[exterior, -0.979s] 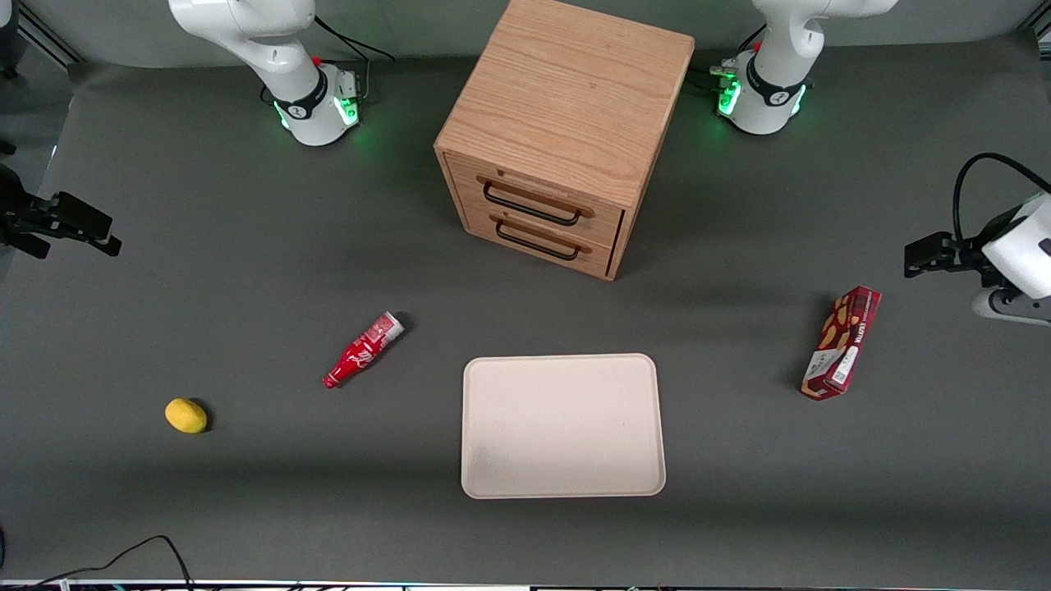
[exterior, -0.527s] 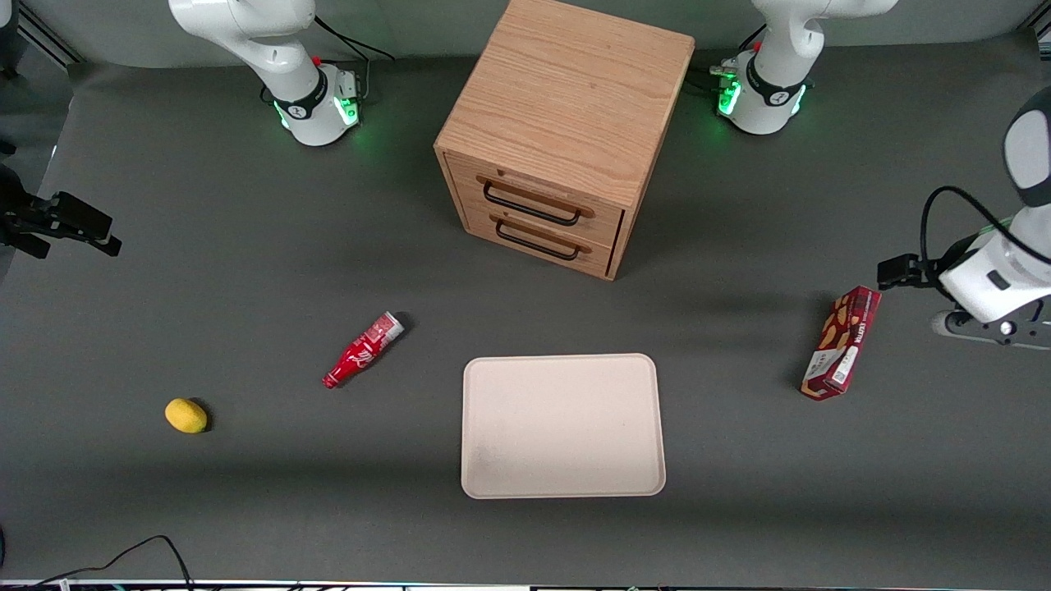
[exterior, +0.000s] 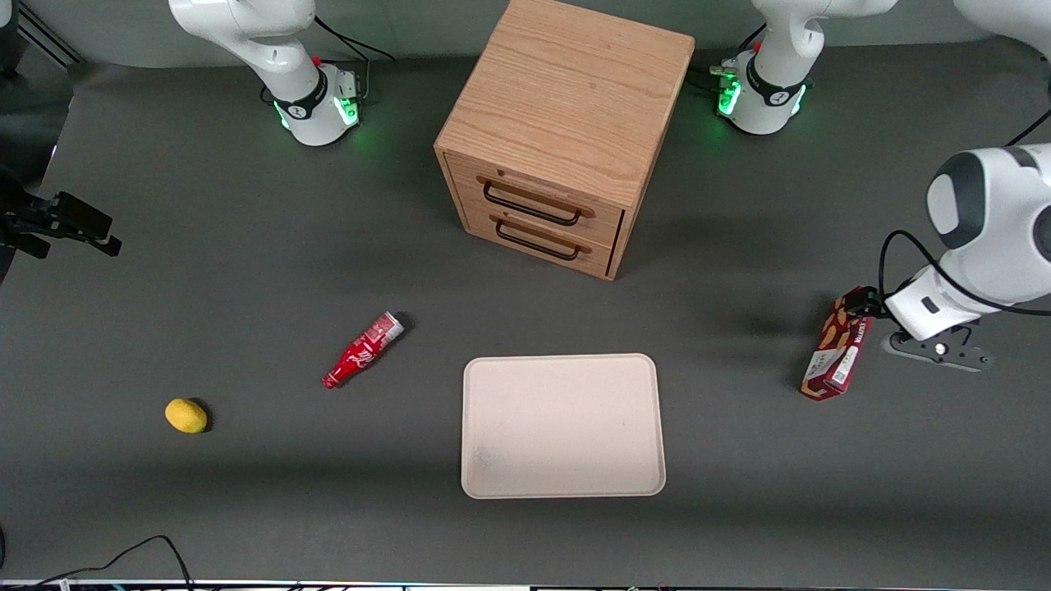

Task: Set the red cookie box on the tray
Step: 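Lower the open left gripper around the box's end and align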

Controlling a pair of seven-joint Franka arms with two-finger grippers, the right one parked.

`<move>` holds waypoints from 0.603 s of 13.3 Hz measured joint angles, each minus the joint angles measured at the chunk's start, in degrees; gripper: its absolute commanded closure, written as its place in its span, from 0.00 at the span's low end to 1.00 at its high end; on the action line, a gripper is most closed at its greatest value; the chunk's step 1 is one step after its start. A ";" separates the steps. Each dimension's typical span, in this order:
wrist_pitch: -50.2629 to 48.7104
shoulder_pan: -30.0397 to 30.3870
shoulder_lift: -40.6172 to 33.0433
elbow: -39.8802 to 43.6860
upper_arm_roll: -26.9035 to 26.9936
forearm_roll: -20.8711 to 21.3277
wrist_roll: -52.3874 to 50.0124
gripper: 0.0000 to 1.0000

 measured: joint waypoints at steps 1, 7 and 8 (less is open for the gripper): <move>2.82 0.10 1.09 -1.13 0.31 -0.26 1.65 0.00; 11.96 0.71 8.27 -2.49 0.55 -4.34 6.55 0.00; 12.65 0.71 8.87 -2.75 0.55 -4.61 6.85 0.00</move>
